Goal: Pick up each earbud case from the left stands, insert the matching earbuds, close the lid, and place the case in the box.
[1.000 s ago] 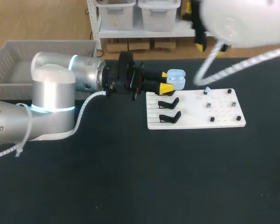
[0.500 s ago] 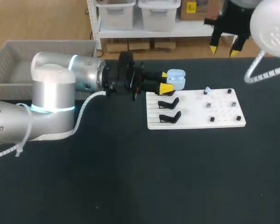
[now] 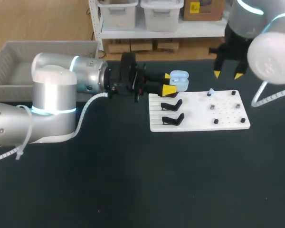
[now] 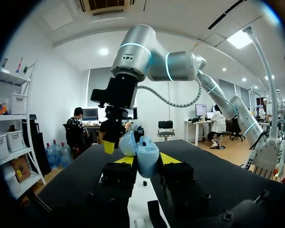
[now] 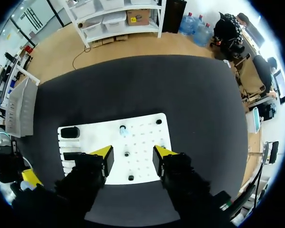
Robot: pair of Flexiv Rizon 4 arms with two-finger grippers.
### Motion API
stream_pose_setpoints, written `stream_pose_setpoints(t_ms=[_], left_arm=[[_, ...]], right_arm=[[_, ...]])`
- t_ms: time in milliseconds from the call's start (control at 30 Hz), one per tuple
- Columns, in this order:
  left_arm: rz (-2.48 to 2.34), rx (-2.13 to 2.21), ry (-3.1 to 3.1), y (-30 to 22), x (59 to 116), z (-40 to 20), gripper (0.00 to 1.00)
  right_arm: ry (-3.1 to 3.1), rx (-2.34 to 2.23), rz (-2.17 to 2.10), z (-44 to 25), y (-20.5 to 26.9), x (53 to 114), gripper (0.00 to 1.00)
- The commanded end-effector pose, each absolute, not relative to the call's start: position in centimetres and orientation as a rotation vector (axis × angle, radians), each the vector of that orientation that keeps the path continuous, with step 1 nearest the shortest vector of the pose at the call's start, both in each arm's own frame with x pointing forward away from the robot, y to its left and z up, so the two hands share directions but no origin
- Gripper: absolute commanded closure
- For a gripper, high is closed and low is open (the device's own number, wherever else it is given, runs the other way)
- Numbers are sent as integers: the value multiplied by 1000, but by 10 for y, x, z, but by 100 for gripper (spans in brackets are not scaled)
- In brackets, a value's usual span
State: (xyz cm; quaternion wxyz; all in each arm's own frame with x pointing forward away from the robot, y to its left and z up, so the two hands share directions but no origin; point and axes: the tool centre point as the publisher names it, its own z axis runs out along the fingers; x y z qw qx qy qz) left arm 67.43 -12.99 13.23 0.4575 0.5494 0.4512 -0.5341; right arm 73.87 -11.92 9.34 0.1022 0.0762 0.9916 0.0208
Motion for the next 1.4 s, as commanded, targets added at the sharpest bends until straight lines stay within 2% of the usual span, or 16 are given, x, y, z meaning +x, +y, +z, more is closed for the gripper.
stream_pose_setpoints(t_ms=[33, 200, 367, 700, 1400], left_arm=[[-1310, 1349, 1112, -130, 672, 132, 100], [-1310, 1349, 1112, -130, 672, 132, 100], [-1310, 1349, 1112, -130, 672, 132, 100], [-1310, 1349, 1112, -130, 672, 132, 100], [-1310, 1349, 1112, -130, 672, 132, 100]], right_arm=[[2942, 230, 60, 79, -114, 746, 41], [2968, 231, 94, 68, -111, 741, 47], [2989, 240, 159, 61, -105, 738, 50], [3017, 269, 241, 43, -95, 745, 47], [3030, 409, 298, 19, -98, 766, 56]])
